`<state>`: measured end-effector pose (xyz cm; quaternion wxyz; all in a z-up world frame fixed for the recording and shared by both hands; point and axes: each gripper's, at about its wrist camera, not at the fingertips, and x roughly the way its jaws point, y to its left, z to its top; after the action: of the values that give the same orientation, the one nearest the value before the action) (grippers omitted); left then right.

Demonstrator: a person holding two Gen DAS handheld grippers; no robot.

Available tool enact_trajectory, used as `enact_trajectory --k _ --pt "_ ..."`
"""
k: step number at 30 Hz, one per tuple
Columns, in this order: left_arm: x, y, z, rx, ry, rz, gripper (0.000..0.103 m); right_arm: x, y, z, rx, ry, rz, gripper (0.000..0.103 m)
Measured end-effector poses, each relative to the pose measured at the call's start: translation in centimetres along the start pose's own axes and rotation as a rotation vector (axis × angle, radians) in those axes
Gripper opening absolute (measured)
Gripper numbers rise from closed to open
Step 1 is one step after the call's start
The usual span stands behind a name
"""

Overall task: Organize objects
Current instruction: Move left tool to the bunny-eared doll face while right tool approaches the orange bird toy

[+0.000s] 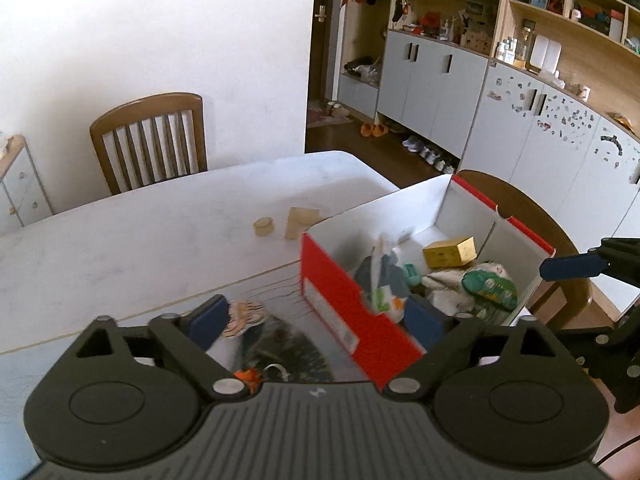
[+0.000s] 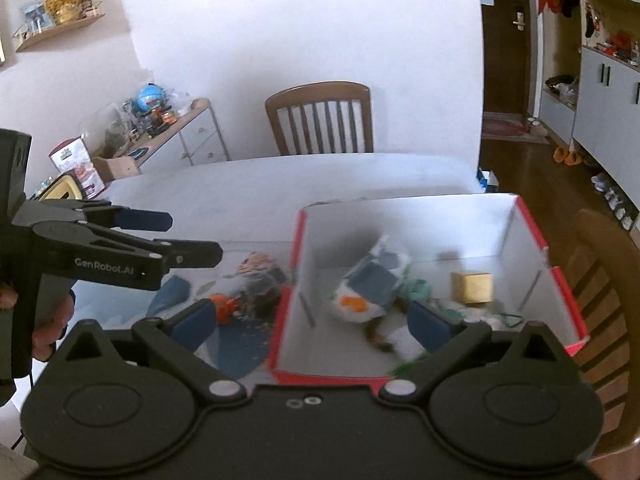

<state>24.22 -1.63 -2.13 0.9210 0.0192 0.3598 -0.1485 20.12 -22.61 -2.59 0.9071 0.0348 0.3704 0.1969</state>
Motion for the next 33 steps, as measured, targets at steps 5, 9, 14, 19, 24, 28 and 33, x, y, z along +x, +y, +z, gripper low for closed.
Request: enact_trajectory --k 5,9,14,19,24,28,33 --pt "-0.9 2.0 -1.0 0.005 -0.007 -0.004 0.099 0.9 3.1 -0.1 -0.001 0.002 0.011 0.102" --pt "-1.2 3.7 -1.9 0.008 -0.005 0.004 0.099 1.8 5.4 -0.2 -0.020 0.006 0.012 0.102" --pt "-1.3 6.2 -2.7 -0.001 0.000 -0.001 0.099 3.3 7.9 -0.5 -0.032 0.026 0.022 0.102" --pt "-0.6 8.9 -4.0 -0.019 0.003 0.005 0.099 5.5 10.1 -0.8 -0.043 0.049 0.025 0.102" --pt "0.6 11.3 -4.9 -0.014 -0.001 0.019 0.099 7.9 11.3 -1.1 -0.045 0.075 0.027 0.102" --pt "2.1 12.8 -5.7 -0.011 0.015 0.015 0.099 9.8 11.8 -1.5 -0.043 0.105 0.022 0.101" --pt "4.4 14.7 -6.5 -0.032 0.048 0.015 0.099 12.1 12.5 -2.1 -0.049 0.139 0.014 0.100"
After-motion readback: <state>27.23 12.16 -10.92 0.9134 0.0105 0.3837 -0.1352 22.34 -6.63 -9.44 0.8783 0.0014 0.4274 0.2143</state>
